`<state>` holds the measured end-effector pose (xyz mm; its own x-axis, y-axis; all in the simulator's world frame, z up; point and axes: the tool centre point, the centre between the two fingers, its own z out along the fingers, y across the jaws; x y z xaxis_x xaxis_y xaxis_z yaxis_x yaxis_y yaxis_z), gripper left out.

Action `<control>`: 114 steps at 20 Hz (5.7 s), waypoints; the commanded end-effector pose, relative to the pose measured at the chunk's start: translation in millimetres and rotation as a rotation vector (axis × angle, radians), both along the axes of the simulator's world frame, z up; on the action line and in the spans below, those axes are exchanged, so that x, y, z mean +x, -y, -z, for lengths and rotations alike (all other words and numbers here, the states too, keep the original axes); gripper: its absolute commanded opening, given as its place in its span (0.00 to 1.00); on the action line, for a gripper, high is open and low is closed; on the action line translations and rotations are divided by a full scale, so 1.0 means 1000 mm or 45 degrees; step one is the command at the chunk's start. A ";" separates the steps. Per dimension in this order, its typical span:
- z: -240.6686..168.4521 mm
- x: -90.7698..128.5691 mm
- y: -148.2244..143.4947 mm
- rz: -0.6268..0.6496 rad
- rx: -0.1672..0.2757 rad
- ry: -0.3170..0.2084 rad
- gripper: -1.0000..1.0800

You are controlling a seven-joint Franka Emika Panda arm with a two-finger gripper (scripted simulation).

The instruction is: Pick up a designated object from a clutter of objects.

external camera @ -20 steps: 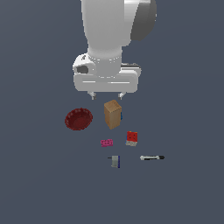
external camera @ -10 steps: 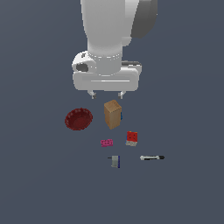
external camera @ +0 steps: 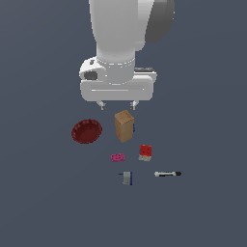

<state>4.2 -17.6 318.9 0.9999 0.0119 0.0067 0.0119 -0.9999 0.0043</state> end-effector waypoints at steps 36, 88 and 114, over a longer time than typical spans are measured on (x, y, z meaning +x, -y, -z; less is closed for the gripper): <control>0.139 0.102 -0.010 -1.136 -0.042 -0.032 0.96; 0.306 0.141 -0.023 -1.878 -0.002 -0.011 0.00; 0.254 0.112 -0.042 -1.878 -0.003 -0.013 0.00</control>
<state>120.3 20.5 55.2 0.0845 0.9964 -0.0013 0.9964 -0.0845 -0.0018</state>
